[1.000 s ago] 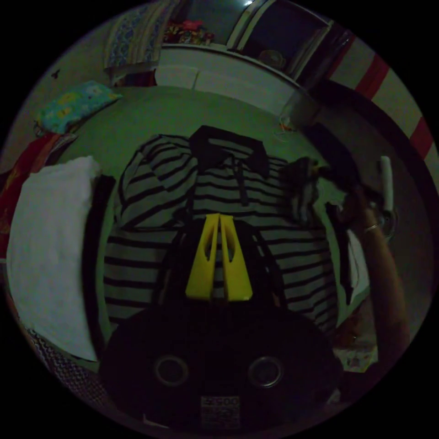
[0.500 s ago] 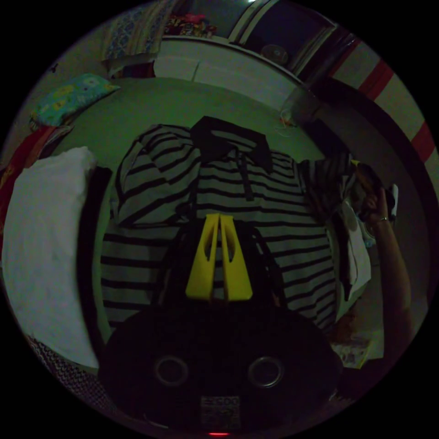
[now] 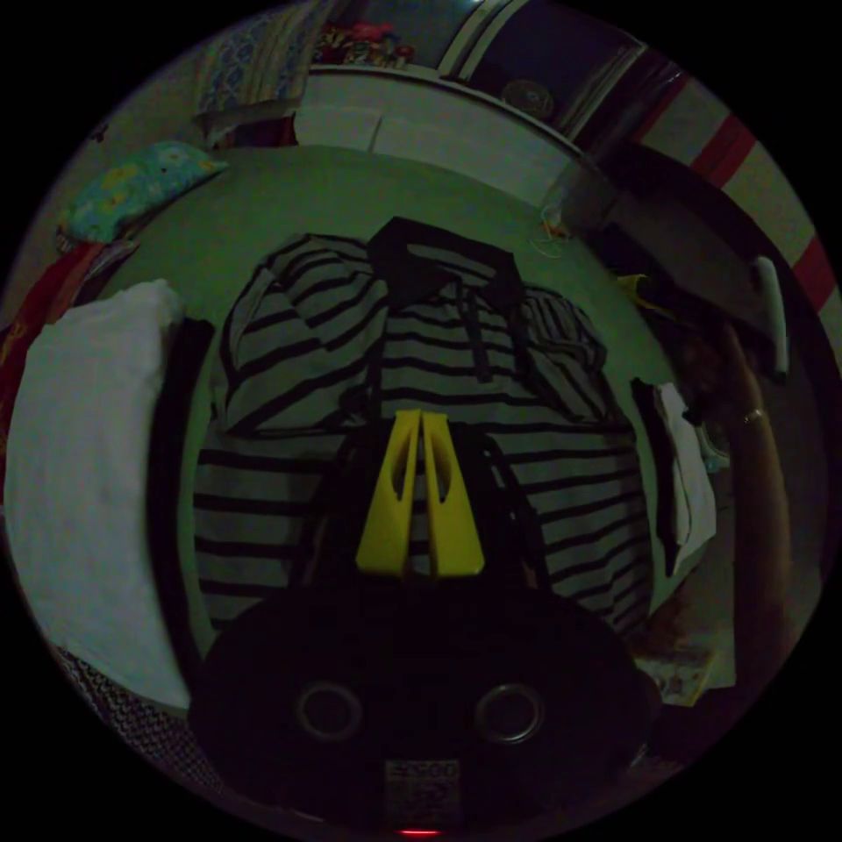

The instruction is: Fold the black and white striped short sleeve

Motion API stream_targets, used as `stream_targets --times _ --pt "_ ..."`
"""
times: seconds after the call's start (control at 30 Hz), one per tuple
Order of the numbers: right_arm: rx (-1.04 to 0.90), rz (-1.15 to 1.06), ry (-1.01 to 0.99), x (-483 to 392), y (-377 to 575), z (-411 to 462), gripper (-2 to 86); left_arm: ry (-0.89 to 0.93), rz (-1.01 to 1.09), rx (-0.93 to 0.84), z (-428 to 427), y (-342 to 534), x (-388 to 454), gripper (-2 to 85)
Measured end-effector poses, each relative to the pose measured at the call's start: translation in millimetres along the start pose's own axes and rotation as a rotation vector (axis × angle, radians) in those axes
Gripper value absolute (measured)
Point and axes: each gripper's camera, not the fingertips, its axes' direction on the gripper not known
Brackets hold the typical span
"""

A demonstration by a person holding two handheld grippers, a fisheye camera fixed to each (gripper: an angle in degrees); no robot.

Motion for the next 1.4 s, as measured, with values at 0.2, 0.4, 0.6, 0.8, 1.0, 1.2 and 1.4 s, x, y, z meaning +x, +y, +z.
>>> stream_targets --times 0.2,0.4,0.6,0.8,1.0,1.2,1.4 --pt "-0.239 0.126 0.085 2 48 62 9.6 0.012 0.006 -0.004 5 -16 -5 -0.4" --pt "-0.105 0.19 0.187 -11 63 74 0.1 -0.02 0.032 -0.021 9 -28 -9 -0.4" --pt "-0.078 0.472 0.005 14 82 81 2.5 0.03 -0.002 -0.022 9 -38 -24 -0.4" --pt "0.063 0.374 0.167 -18 26 64 4.0 -0.014 0.012 -0.048 9 -44 -32 -0.4" --pt "-0.106 0.194 0.135 -70 -60 144 4.8 -0.026 0.018 -0.041 2 -47 -43 -0.4" --pt "-0.219 0.348 0.224 -66 -94 217 4.0 -0.021 -0.046 -0.015 -11 -47 -69 -0.2" --pt "-0.1 0.449 0.301 -94 -99 208 3.9 -0.03 -0.165 0.018 -27 -42 -107 1.4"
